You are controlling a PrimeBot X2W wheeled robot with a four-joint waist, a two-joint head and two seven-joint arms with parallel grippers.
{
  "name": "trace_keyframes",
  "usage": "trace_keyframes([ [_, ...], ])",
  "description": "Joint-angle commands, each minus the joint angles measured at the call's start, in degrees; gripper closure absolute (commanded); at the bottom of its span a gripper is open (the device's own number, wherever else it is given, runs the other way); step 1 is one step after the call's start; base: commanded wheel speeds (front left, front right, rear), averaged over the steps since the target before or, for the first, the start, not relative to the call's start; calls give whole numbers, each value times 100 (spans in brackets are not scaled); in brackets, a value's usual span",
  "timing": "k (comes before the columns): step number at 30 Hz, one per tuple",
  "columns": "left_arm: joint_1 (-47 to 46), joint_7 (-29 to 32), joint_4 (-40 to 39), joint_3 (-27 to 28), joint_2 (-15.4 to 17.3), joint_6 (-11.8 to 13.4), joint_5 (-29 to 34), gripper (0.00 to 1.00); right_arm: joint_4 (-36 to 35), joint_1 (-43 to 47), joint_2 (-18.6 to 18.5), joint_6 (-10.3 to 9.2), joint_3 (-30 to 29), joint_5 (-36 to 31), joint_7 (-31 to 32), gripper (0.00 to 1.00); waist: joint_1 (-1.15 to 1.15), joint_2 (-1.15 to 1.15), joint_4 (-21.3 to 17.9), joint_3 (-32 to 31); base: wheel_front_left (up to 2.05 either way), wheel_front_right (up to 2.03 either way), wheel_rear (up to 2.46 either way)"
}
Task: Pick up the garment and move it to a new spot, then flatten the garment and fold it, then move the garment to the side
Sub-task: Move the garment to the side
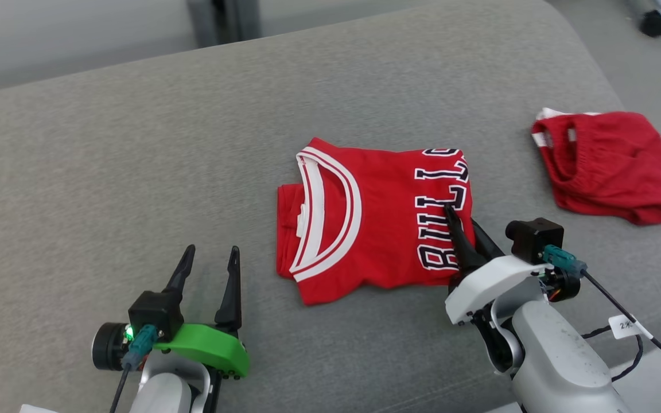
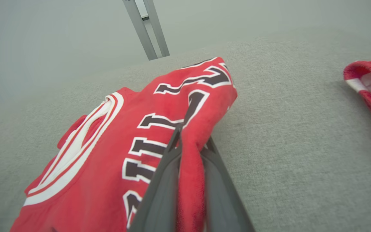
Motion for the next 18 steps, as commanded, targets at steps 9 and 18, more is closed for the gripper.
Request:
trace_keyframes([
  [9,-248,3,49,7,38,-146,38,0,112,-165,-7,-10,-255,-462,1,100,0,0,-1493,334,0,0,0],
  [18,-314,3,96,-82,38,-170,85,0,1071,-1431,-984,-10,-593,-1259,83,100,0,0,-943,646,0,0,0],
])
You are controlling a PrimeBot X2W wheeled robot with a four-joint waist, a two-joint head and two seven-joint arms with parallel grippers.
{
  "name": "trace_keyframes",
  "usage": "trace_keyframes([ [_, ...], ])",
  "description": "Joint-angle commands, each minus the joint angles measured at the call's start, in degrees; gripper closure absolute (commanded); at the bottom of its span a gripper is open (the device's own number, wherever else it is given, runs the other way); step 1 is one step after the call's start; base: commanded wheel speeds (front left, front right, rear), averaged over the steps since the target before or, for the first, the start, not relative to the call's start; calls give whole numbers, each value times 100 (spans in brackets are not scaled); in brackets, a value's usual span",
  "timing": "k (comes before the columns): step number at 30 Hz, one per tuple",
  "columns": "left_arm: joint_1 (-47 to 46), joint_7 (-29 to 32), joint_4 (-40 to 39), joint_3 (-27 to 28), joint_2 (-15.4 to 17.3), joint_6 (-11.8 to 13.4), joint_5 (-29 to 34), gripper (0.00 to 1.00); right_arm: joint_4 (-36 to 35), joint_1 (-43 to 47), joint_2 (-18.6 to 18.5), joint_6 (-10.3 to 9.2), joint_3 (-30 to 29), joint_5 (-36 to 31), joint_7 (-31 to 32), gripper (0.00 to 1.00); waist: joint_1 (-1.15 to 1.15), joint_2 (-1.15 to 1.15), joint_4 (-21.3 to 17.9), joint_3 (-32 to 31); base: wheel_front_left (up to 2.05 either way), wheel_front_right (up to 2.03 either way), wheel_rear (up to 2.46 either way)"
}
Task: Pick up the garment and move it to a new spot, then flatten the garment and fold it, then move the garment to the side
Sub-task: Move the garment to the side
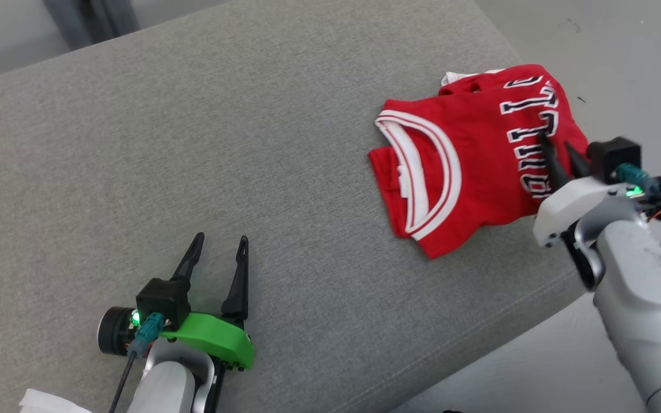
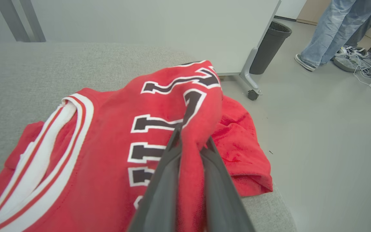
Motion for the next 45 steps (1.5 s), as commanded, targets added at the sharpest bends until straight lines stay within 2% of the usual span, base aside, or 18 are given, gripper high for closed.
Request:
trace_keyframes([
  [1,-84,3,12,10,42,-19,49,0,94,-225,-95,-10,-50,-127,32,100,0,0,434,239,0,0,0],
  [7,-91,3,31,11,40,-25,99,0,805,-780,-853,-11,-629,-942,232,100,0,0,976,314,0,0,0],
  [8,-93,3,23,18,39,-14,81,0,930,-815,-993,-10,-824,-1172,291,11,0,0,1063,312,0,0,0],
  [9,-93,3,19,13,40,0,94,0,996,-839,-1091,-10,-942,-1376,294,0,0,0,1133,306,0,0,0],
  [11,-78,3,-22,67,39,93,86,0,1057,-878,-1174,-10,-1367,-1664,243,0,0,0,1264,284,0,0,0],
  [13,-42,3,-58,121,39,162,46,0,970,-858,-1051,-10,-1855,-1851,100,0,0,0,1361,249,0,0,0],
  [17,65,3,-122,202,37,219,47,0,463,-613,-458,-10,-2309,-1975,-79,0,0,0,1532,115,0,0,0],
  [22,241,3,-309,353,35,315,252,0,-854,119,487,-10,-1950,-1365,-78,0,0,0,1780,-113,0,0,0],
  [26,396,3,-398,460,36,472,273,0,-1622,830,805,-10,-1503,-947,-80,0,0,0,2065,-319,0,0,0],
  [30,495,3,-368,544,35,602,330,0,-2134,1490,945,-10,-1234,-726,-81,0,0,0,2382,-522,0,0,0],
  [35,632,3,-368,680,35,722,416,0,-2390,2101,988,-10,-1074,-452,-82,0,0,0,2772,-823,0,0,0],
  [41,813,3,-463,812,32,681,701,0,-2417,2498,989,-10,-939,-157,-82,0,0,0,3051,-1113,0,0,0],
  [45,935,3,-535,840,33,572,641,0,-2450,2669,991,-10,-864,-52,-82,0,0,0,3121,-1230,0,0,0],
])
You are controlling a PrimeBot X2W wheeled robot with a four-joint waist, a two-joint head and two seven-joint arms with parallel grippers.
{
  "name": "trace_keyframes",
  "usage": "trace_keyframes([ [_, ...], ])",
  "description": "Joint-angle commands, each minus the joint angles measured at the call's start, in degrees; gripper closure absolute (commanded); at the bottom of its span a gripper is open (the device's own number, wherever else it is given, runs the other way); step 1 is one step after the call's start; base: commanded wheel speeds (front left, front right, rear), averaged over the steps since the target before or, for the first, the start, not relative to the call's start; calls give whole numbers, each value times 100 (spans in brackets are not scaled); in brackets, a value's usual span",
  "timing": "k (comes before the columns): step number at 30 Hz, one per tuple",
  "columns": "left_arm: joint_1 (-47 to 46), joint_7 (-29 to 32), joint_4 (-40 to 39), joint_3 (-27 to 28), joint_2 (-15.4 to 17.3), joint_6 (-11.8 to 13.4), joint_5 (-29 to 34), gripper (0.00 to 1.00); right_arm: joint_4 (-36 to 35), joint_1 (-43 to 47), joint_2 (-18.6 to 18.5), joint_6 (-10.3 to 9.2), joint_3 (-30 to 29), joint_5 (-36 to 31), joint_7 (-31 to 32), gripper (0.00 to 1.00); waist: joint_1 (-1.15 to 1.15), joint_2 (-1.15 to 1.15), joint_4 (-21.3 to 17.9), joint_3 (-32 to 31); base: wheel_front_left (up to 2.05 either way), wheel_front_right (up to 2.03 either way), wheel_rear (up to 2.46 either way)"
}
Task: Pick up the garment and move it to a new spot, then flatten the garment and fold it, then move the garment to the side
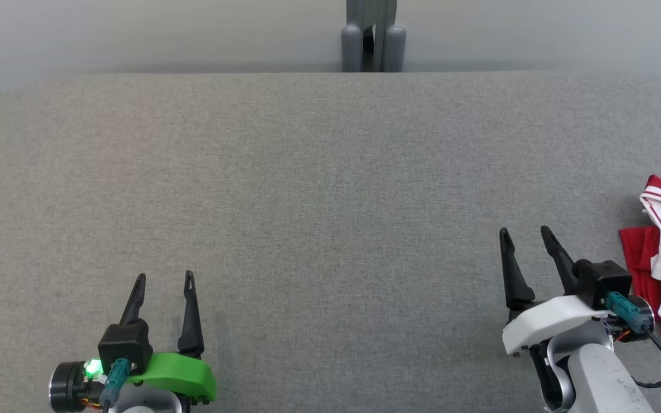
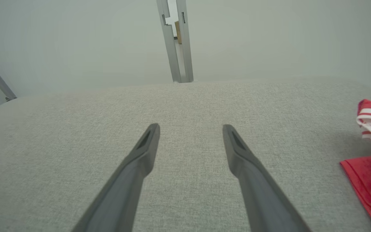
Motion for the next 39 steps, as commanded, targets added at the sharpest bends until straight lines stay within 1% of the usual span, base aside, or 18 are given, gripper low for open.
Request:
trace_keyframes([
  [1,110,3,-37,37,21,-29,-19,0,-44,76,-13,-10,32,35,-12,0,0,0,185,-220,0,0,0],
  [9,274,3,-184,150,21,-151,-178,0,-23,134,-15,-10,93,45,-12,0,0,0,106,-314,0,0,0],
  [10,203,1,-174,149,1,-140,-141,100,-19,97,1,0,89,41,0,100,0,0,114,-310,0,0,0],
  [14,208,25,23,150,-22,-145,-200,100,155,197,33,1,72,103,36,100,0,0,112,-314,0,0,0],
  [26,135,371,-39,321,-16,-279,-1541,100,-4,233,26,0,-60,1425,384,100,0,0,88,-341,0,0,0],
  [39,72,685,-114,472,-11,-404,-2804,100,-170,282,18,-1,-167,2671,692,100,0,0,62,-370,0,0,0],
])
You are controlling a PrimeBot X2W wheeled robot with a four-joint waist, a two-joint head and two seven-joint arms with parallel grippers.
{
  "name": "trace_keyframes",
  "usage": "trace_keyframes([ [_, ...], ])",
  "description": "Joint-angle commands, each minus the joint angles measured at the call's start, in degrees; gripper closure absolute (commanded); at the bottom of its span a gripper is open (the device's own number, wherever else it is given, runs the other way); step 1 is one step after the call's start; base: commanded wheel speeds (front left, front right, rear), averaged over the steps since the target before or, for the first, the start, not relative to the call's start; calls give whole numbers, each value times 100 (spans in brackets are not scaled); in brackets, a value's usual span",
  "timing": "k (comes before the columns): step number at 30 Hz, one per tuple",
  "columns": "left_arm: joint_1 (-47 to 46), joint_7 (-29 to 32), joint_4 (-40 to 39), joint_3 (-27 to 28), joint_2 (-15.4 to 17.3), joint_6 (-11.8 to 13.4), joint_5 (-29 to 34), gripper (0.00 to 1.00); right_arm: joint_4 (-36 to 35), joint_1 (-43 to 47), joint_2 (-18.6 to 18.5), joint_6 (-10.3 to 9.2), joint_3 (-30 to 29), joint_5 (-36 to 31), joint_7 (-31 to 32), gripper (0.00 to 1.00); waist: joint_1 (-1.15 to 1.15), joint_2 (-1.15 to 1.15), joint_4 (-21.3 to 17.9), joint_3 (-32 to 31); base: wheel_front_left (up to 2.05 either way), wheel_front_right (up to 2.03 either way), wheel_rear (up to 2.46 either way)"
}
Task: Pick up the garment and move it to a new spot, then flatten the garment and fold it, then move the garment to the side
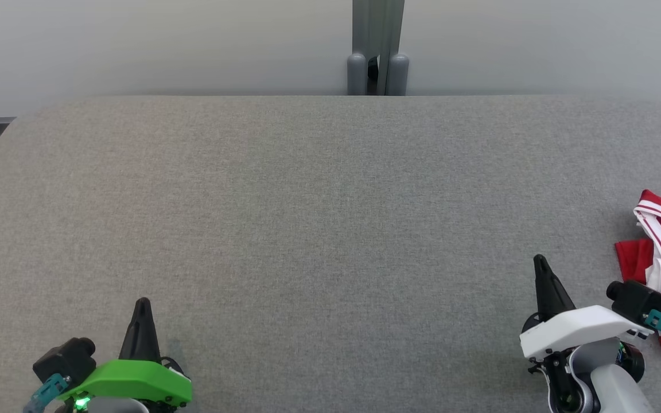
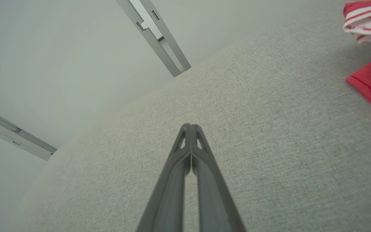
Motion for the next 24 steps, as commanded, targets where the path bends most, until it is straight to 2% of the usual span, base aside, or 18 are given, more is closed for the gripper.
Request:
trace_keyframes([
  [1,-159,46,-99,53,20,-37,-240,100,-131,-46,-29,-2,-31,228,54,100,0,0,-3,-3,0,0,0],
  [24,-261,512,-193,281,30,-224,-2050,100,-345,15,-39,-3,-204,2015,518,100,0,0,-49,-55,0,0,0],
])
